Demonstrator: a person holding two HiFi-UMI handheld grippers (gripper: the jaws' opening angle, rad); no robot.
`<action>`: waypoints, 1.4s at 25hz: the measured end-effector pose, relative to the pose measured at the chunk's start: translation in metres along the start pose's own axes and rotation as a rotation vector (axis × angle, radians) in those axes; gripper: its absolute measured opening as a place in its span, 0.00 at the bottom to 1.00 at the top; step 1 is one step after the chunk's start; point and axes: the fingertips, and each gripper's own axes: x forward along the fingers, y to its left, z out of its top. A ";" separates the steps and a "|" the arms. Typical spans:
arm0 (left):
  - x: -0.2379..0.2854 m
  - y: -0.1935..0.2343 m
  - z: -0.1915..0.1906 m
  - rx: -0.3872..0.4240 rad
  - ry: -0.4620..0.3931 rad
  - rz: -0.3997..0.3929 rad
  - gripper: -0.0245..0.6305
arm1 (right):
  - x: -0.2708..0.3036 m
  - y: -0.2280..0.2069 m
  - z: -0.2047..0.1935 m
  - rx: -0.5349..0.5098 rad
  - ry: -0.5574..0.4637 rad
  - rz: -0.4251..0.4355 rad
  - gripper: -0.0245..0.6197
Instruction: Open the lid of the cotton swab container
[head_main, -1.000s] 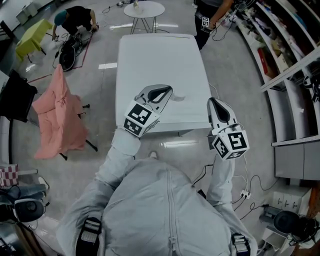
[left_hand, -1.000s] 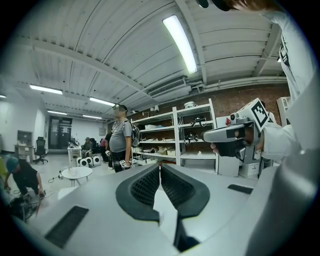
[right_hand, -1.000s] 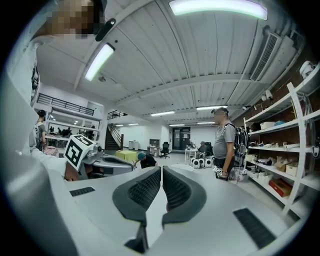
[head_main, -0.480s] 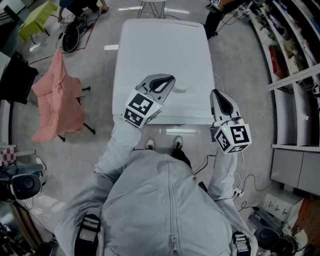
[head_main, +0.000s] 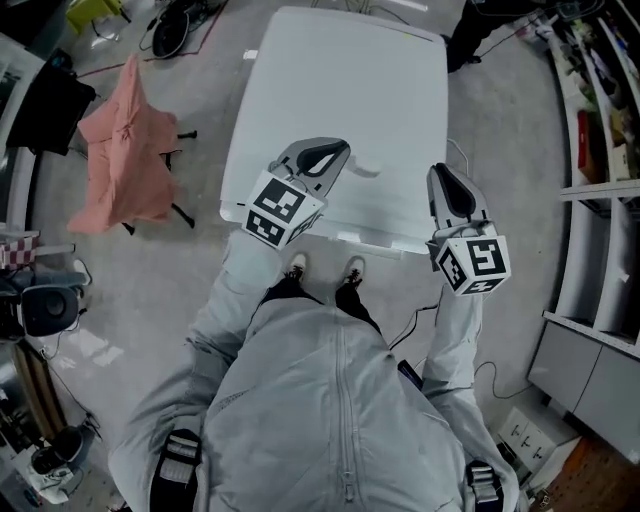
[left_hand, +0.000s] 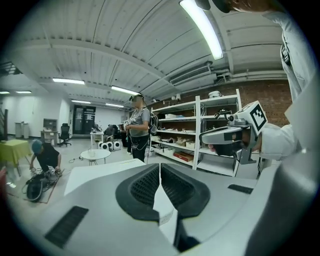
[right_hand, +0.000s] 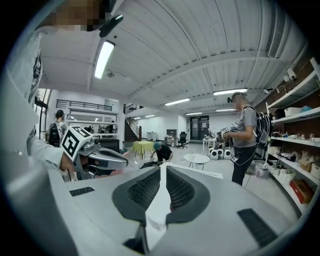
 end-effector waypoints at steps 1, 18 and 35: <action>0.004 0.001 -0.002 -0.001 0.003 0.012 0.08 | 0.003 -0.005 -0.003 -0.003 0.002 0.012 0.10; 0.053 0.019 -0.049 -0.077 0.081 0.178 0.08 | 0.061 -0.040 -0.062 0.008 0.037 0.265 0.26; 0.085 0.016 -0.112 -0.151 0.152 0.245 0.08 | 0.098 -0.043 -0.151 0.020 0.140 0.447 0.36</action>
